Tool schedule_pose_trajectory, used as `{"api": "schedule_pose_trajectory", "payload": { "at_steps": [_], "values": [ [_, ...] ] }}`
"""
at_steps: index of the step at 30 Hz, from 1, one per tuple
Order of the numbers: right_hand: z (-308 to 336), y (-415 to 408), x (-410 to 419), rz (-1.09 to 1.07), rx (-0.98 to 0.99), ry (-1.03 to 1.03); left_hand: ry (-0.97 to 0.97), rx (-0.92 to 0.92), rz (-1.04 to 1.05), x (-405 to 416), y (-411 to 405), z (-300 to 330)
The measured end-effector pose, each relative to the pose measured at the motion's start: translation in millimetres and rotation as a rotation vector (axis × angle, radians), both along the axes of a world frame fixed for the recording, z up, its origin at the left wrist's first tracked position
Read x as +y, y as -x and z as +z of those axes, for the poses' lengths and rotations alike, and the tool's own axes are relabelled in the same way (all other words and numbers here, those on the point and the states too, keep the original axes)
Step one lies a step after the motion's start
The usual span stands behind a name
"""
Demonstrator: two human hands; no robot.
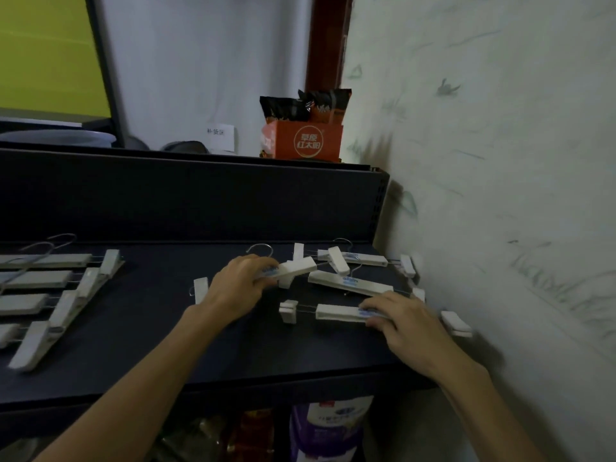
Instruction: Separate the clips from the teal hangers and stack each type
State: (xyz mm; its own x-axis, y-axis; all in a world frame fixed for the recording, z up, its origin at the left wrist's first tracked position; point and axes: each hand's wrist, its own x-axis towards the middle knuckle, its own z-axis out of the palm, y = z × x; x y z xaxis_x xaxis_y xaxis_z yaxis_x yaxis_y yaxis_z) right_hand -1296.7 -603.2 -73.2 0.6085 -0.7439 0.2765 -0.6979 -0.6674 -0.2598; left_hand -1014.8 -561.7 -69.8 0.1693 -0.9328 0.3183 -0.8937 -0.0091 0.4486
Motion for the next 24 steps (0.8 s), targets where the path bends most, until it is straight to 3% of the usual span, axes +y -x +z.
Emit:
{"api": "schedule_pose_trajectory", "payload": {
  "at_steps": [6,13,24],
  "values": [
    [3.5,-10.4,39.5,-0.112,-0.026,0.033,-0.045,-0.024,-0.135,-13.0,-7.4,-9.9],
    [-2.8,-24.6,90.6,-0.276,-0.065,0.111,0.034,-0.021,-0.259,-15.5,-20.7,-11.6],
    [-1.1,-91.2,124.7,-0.244,-0.126,0.213,0.052,-0.024,-0.25,19.7,-90.6,-7.9]
  ]
}}
